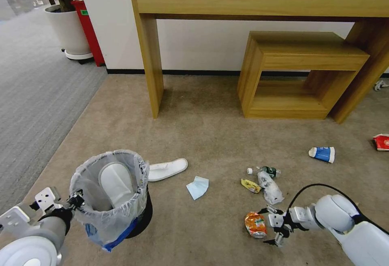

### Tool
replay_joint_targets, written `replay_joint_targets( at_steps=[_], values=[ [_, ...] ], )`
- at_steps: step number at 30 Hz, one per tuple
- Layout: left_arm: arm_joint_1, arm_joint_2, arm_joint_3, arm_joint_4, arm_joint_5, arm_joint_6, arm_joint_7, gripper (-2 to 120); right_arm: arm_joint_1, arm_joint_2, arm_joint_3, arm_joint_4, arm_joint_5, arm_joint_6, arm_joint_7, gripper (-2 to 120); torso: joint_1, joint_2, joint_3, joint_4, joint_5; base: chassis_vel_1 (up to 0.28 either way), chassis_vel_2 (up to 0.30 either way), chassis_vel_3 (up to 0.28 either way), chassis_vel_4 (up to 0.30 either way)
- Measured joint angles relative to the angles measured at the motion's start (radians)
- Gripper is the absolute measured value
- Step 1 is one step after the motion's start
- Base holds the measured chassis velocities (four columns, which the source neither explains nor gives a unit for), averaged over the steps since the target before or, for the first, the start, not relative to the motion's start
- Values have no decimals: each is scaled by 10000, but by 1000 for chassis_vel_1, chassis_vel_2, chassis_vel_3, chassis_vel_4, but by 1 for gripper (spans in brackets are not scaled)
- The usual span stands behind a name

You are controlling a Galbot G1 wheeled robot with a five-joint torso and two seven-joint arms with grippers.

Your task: Pick up the trash bin and place the garbage on the floor into it.

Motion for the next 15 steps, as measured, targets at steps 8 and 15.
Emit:
replay_joint_targets(
  at_steps=[8, 15],
  values=[
    [39, 131, -42, -56, -88, 0, 16, 3, 241, 676, 87, -870, -637, 372, 288, 100, 0, 0, 0, 0, 0, 0, 0, 0, 0],
    [62, 162, -22, -83, -89, 0, 16, 3, 166, 1198, 78, -1208, -1001, 593, 387, 84, 0, 0, 0, 1, 1, 0, 0, 0, 0]
  ],
)
